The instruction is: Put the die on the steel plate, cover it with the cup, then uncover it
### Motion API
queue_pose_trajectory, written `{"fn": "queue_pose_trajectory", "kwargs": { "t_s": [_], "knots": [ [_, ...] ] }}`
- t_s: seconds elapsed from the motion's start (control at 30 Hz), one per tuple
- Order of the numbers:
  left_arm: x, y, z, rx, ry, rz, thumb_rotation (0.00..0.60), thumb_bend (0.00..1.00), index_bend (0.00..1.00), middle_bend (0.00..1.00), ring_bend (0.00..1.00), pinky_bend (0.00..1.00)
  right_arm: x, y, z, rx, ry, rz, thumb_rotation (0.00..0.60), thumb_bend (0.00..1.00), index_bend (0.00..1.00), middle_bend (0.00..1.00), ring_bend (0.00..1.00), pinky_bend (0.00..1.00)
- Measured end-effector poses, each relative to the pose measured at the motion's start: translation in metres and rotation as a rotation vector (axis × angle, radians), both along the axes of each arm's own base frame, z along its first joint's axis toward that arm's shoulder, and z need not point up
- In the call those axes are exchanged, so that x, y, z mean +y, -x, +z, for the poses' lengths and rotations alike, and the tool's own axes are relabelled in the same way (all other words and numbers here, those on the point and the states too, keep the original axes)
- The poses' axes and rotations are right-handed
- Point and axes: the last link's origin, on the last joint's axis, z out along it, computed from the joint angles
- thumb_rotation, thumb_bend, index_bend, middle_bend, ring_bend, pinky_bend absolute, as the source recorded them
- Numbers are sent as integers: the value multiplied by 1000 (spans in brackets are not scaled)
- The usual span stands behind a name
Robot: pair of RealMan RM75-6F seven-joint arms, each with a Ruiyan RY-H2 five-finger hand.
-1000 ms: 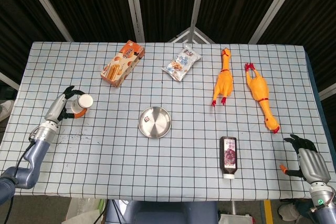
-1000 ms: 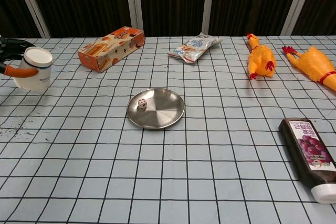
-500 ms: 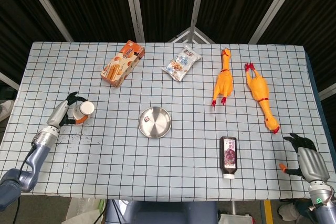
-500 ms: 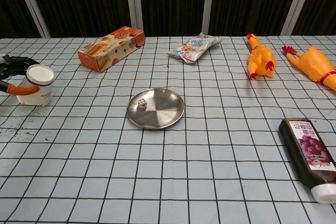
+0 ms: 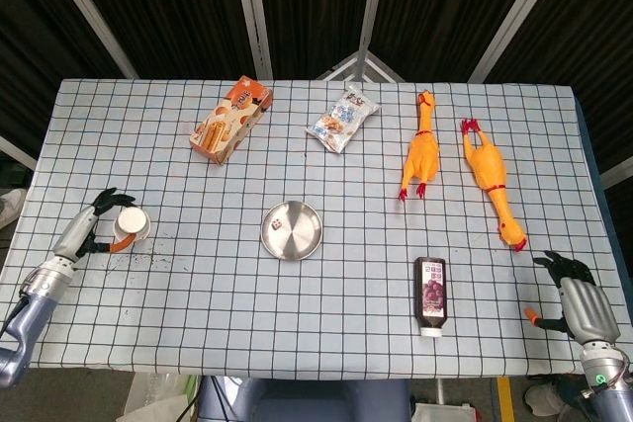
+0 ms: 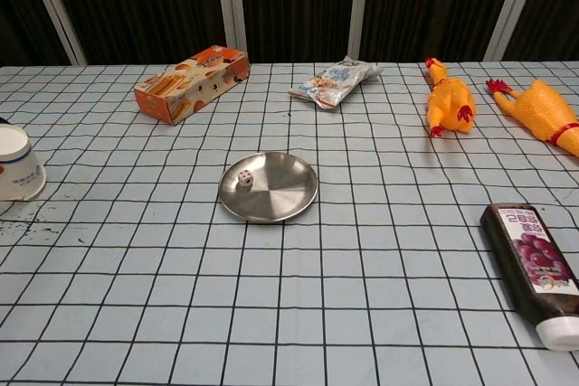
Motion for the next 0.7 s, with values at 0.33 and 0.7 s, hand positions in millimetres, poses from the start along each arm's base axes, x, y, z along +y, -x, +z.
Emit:
{"fn": "queue_pose_trajectory", "kwargs": {
  "t_s": [0.33,0.7],
  "knots": [
    [-13,7,18,75,5,-42,600,53,22,0,0,0,-1,-5,-3,-16,-7,9,600,232,210,107,105,0],
    [-37,10,24,196,5,-59,600,79,119,2,0,0,0,-7,-1,-28,0,10,600,232,209,108,104,0]
  ]
}}
